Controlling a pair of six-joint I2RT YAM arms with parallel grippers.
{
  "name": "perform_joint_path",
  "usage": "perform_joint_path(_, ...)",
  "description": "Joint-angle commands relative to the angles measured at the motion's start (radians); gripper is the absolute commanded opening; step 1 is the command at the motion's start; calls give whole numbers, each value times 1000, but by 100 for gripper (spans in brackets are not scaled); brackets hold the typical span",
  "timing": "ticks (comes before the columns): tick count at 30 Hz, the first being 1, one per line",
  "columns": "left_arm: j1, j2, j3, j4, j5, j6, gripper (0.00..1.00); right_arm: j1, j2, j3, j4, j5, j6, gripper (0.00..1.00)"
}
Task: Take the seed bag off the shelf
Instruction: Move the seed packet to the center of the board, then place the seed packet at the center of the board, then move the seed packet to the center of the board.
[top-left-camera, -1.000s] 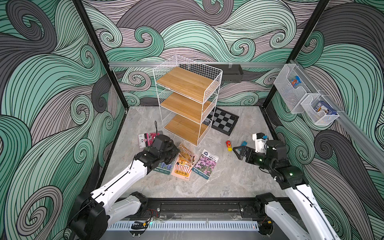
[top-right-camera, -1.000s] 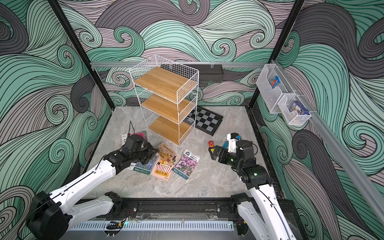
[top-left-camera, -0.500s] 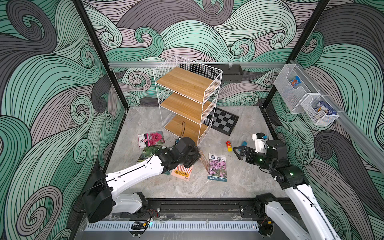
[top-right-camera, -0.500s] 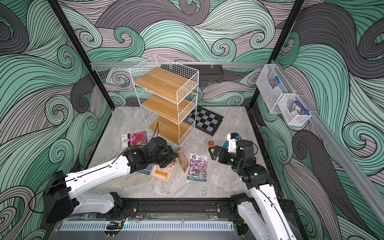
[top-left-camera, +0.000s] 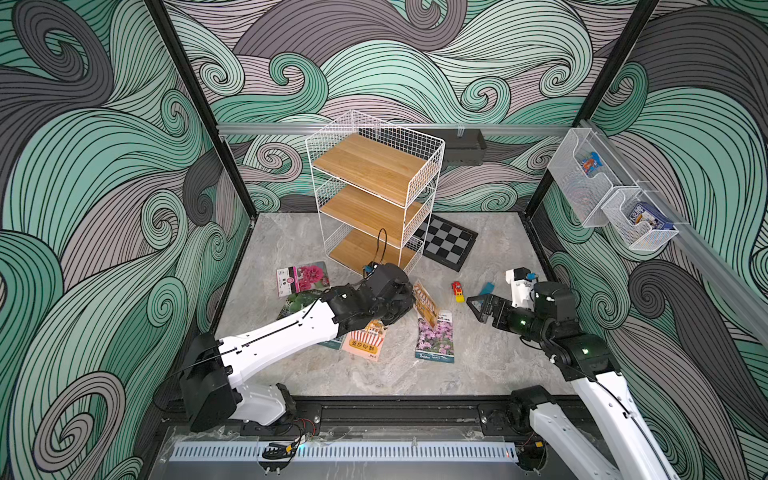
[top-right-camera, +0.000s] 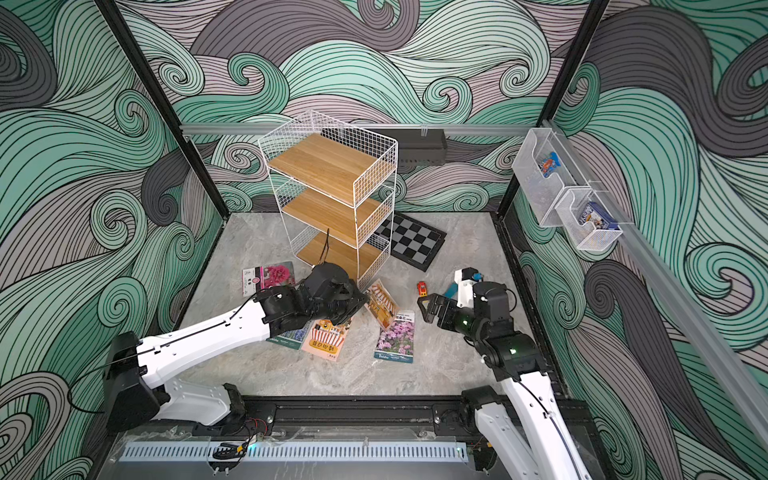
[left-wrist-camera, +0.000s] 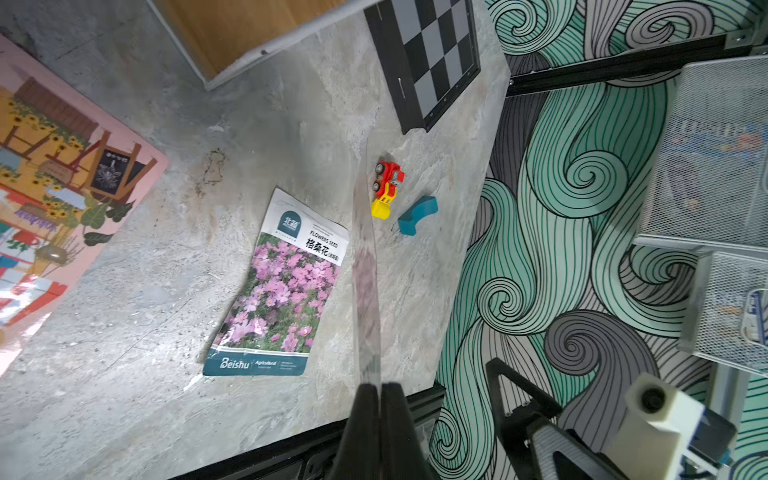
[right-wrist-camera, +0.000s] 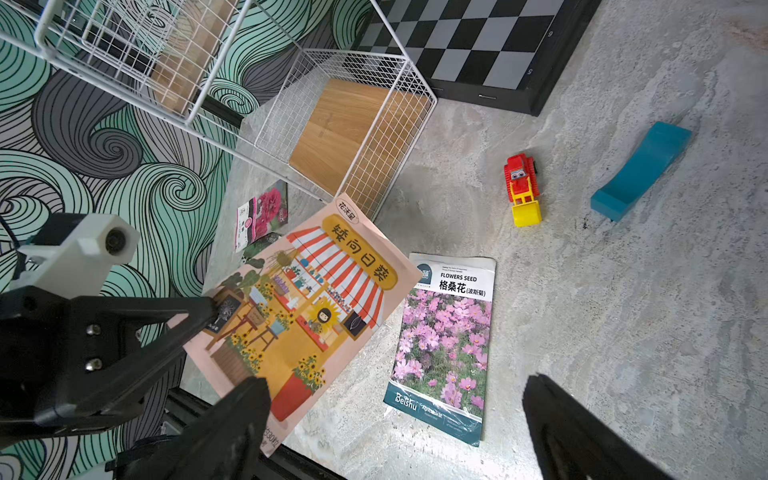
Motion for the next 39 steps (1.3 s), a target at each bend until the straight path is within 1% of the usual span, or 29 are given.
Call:
perform_joint_path(1, -10, -65, -69, -90, -70, -26, 0, 4, -4, 16, -4, -7, -2, 99)
perform_joint_path(7, -18, -240, -332, -118, -167, -150, 0, 4, -11, 5, -9, -20, -6, 99)
perform_joint_path(9, -17, -285, -411, -102, -186, -184, 0, 4, -16, 0, -10, -24, -4, 99)
perform_joint_path(11, -16, -306, -473, -58, -191, -201, 0, 5, -20, -7, -10, -28, -3, 99)
perform_joint_path(13, -17, -294, -504, -27, -178, -208, 0, 5, -22, -13, -13, -32, -2, 99)
perform_joint_path(18, -24, -191, -491, 8, -122, -191, 0, 3, -27, -17, -17, -38, -5, 99)
perform_joint_path(21, -34, -123, -478, 59, -101, -194, 0, 5, -33, -18, -20, -38, -6, 99)
perform_joint_path(25, -47, -24, -419, 82, -77, -193, 0, 4, -41, -19, -28, -38, -13, 99)
perform_joint_path(30, -64, 82, -346, 81, -47, -227, 1, 5, -49, -23, -32, -35, -27, 99)
perform_joint_path(31, -69, 86, -334, 56, -49, -234, 7, 4, -48, -22, -34, -32, -31, 99)
perform_joint_path(32, -74, 83, -311, 5, -57, -239, 20, 3, -45, -21, -33, -29, -37, 99)
perform_joint_path(34, -73, 68, -276, -79, -56, -224, 50, 4, -34, -17, -35, -20, -65, 99)
perform_joint_path(35, -70, 37, -257, -127, -57, -198, 72, 3, -23, -13, -38, -8, -86, 99)
perform_joint_path(36, -67, 18, -234, -187, -62, -164, 96, 2, -4, -3, -44, 11, -110, 99)
perform_joint_path(37, -65, 1, -212, -247, -67, -135, 99, -2, 12, 5, -49, 25, -131, 99)
perform_joint_path(39, -61, -50, -161, -400, -99, -53, 99, -15, 54, 23, -49, 59, -182, 99)
